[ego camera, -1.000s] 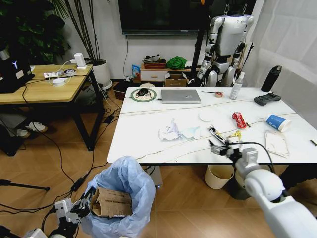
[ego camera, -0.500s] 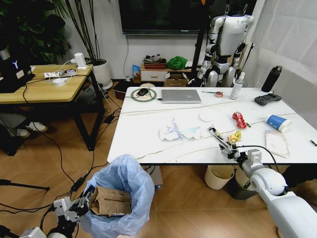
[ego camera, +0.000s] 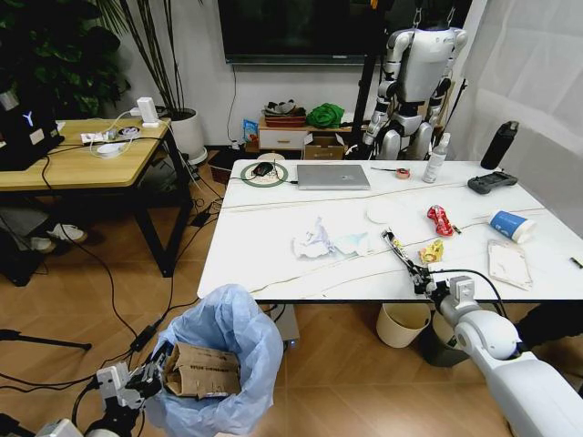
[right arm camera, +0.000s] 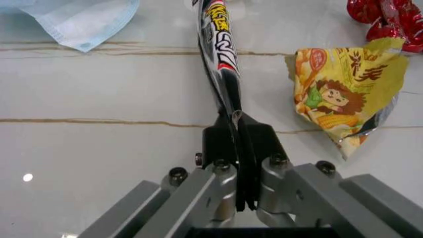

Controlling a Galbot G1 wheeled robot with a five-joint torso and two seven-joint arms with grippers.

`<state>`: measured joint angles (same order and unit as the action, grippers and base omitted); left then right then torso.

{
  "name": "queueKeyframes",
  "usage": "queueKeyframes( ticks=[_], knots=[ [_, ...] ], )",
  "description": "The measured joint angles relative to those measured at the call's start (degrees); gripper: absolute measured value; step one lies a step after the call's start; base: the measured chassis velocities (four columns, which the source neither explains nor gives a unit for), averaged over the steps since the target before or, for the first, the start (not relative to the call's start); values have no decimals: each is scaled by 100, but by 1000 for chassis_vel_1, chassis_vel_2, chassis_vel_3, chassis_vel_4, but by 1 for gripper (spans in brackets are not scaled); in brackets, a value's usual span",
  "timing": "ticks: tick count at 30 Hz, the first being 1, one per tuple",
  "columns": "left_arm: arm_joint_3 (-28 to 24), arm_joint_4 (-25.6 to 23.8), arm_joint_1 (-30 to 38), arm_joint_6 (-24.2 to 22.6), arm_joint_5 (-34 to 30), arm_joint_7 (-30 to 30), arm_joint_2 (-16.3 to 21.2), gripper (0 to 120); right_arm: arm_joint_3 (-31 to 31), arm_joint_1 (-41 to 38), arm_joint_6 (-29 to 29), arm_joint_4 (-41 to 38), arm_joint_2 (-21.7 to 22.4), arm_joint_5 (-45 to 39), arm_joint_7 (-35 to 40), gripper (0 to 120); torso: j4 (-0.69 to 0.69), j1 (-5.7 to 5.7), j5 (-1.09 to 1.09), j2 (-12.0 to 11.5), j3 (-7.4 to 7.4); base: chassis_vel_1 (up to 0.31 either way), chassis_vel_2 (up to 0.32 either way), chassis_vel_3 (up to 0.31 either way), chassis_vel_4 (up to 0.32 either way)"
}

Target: Pick up the trash bin and place the trash from the table into it.

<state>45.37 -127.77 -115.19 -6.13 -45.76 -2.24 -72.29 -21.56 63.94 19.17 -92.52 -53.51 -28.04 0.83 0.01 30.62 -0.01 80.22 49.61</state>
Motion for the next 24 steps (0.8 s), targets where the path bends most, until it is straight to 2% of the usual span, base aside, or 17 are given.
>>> queueKeyframes(
  ticks=[5,10,13,15,16,19,22,23,24],
  knots=[
    [7,0,-7,6,-3,-4,17,0,-171,61,-7,-222,-39,-33,16,0,0,0,5,0,1,0,0,0,0],
    [-4,0,-9,13,-7,-9,15,0,-532,222,-178,-720,-69,-65,-55,0,1,0,-1,0,0,0,0,0,0],
    [-5,0,-15,17,-32,-14,46,0,-666,610,-474,-1646,14,-533,-277,0,-2,0,0,0,0,0,0,0,0],
    [-2,-15,-12,17,-61,-14,51,0,-286,766,-869,-2311,76,-788,-388,0,-2,-1,-2,0,0,0,0,0,0],
    [-2,-15,-12,17,-61,-14,51,0,-286,766,-869,-2311,76,-788,-388,0,-2,-1,-2,0,0,0,0,0,0],
    [-5,-54,7,-5,-95,-1,43,0,717,741,-1222,-2922,48,-992,-413,0,0,-1,0,0,0,0,0,0,0],
    [-27,-75,46,-44,-92,32,24,0,1769,416,-1489,-3018,-101,-1176,-417,0,0,-1,0,0,0,0,0,0,0],
    [-27,-75,46,-44,-92,32,24,0,1769,416,-1489,-3018,-101,-1176,-417,0,0,-1,0,0,0,0,0,0,0],
    [-45,-77,63,-63,-79,49,12,0,2177,213,-1678,-2897,-189,-1151,-437,0,1,-1,1,0,0,0,0,0,0]
  ],
)
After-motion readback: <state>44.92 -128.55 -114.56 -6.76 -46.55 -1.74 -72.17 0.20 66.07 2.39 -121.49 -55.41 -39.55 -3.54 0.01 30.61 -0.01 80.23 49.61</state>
